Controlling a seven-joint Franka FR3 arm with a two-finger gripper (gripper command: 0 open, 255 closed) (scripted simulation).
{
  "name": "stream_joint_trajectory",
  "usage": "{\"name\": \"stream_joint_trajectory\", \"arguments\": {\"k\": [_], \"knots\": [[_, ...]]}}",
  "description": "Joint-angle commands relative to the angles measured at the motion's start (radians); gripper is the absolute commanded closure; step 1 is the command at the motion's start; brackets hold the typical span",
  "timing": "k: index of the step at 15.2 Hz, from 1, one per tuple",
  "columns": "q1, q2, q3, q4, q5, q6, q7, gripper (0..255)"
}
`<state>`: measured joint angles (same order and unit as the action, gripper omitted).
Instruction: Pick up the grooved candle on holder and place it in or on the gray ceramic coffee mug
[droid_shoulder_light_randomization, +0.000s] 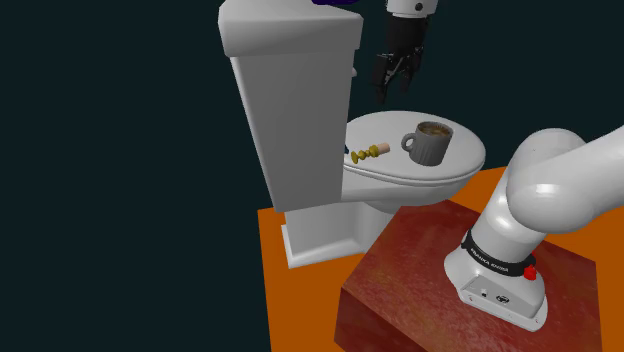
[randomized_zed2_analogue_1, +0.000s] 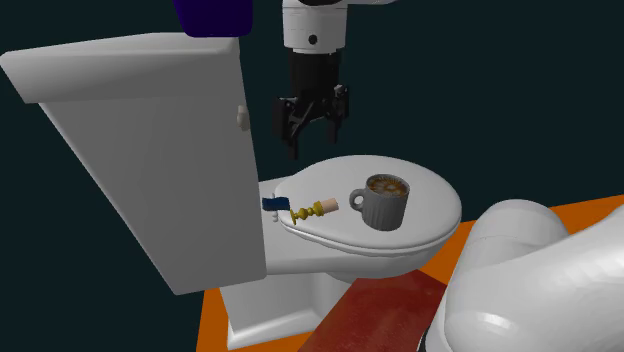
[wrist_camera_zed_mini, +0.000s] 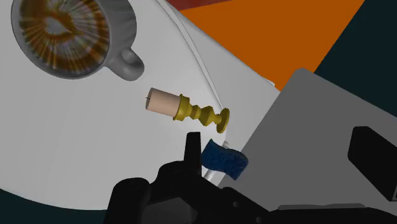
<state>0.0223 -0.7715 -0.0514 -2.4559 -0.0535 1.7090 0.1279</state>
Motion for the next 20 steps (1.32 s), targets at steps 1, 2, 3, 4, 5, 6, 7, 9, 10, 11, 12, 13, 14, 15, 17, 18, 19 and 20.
{"name": "stream_joint_trajectory", "arguments": {"k": [1, 2, 3, 4, 5, 6, 7, 9, 10, 11, 12, 13, 14, 15, 17, 18, 19, 20], "knots": [[0.0, 0.0, 0.0, 0.0, 0.0, 0.0, 0.0, 0], [-0.003, 0.017, -0.012, -0.016, -0.01, 0.024, -0.016, 0], [-0.007, 0.036, -0.023, -0.03, -0.02, 0.048, -0.032, 0], [-0.01, 0.056, -0.035, -0.043, -0.031, 0.073, -0.047, 0], [-0.013, 0.077, -0.046, -0.056, -0.041, 0.098, -0.063, 0], [-0.017, 0.099, -0.058, -0.067, -0.051, 0.124, -0.078, 0], [-0.021, 0.123, -0.069, -0.077, -0.061, 0.149, -0.093, 0], [-0.028, 0.176, -0.092, -0.093, -0.081, 0.202, -0.123, 0], [-0.032, 0.204, -0.104, -0.099, -0.09, 0.228, -0.137, 0], [-0.036, 0.233, -0.115, -0.104, -0.1, 0.255, -0.152, 0], [-0.04, 0.264, -0.126, -0.108, -0.109, 0.282, -0.166, 0], [-0.044, 0.296, -0.137, -0.111, -0.117, 0.309, -0.18, 0], [-0.047, 0.329, -0.148, -0.112, -0.126, 0.336, -0.194, 0], [-0.051, 0.363, -0.158, -0.112, -0.133, 0.363, -0.208, 0], [-0.057, 0.434, -0.179, -0.109, -0.147, 0.416, -0.236, 0], [-0.058, 0.443, -0.181, -0.108, -0.149, 0.422, -0.239, 0], [-0.059, 0.45, -0.183, -0.116, -0.15, 0.438, -0.239, 0], [-0.06, 0.457, -0.185, -0.125, -0.151, 0.453, -0.239, 0]]}}
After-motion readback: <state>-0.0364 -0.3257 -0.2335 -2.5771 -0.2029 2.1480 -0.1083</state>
